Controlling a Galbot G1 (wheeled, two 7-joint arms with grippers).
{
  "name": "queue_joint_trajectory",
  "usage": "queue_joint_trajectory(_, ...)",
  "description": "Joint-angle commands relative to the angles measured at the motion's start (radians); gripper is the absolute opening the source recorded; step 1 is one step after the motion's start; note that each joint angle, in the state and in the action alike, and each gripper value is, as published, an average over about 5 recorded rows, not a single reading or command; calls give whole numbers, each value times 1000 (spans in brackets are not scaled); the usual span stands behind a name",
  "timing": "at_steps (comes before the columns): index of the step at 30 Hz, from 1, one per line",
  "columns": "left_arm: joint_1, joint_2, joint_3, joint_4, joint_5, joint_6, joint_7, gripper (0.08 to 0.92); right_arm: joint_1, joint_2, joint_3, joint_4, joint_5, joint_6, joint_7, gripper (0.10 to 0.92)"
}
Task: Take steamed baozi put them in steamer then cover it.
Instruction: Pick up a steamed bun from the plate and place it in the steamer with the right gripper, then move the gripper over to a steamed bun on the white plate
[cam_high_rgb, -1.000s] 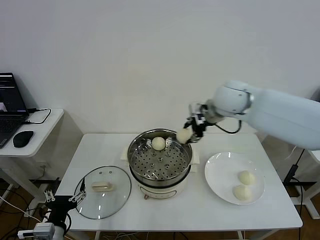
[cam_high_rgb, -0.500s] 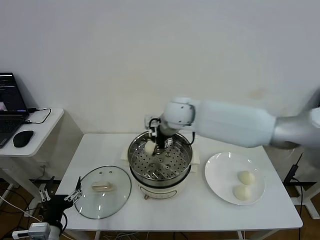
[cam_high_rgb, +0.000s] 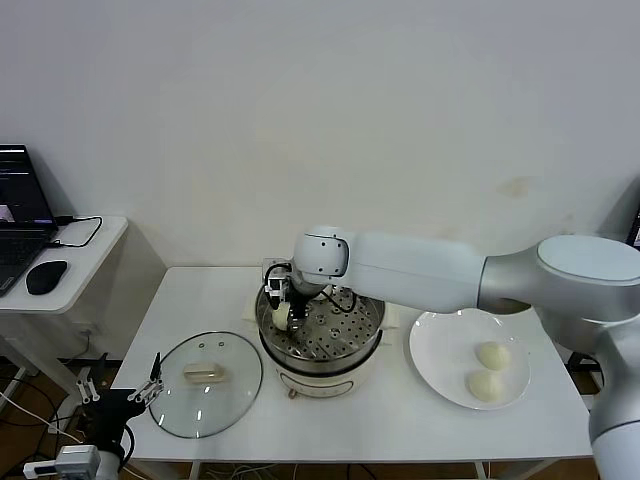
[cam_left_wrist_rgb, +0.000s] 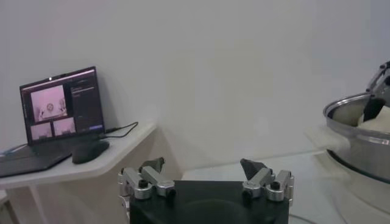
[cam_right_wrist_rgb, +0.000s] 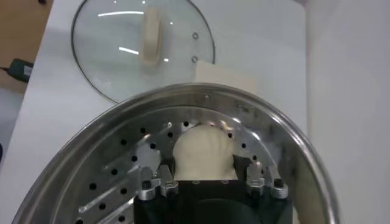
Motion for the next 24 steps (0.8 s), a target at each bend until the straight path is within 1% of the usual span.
queue_joint_trajectory(1,-3,4,-1,1,-1,1,0,823,96,-74,13,46,-25,3,-102,806)
queue_joint_trajectory(6,-6,8,4,-6,0,2,2,823,234,-260,-3,136,-118,81,-267,822)
queue_joint_trajectory(13,-6,8,17,-9,2,3,2,823,309,-550,-52,295,-287,271,-446,823)
queue_joint_trajectory(19,2,3,29,-5,7,2,2,823,227,-803,-51,377,-449,416,-521,823)
queue_joint_trajectory(24,3,-3,36,-3,13,3,2,823,60,-924,35,400,-600,480,-517,823)
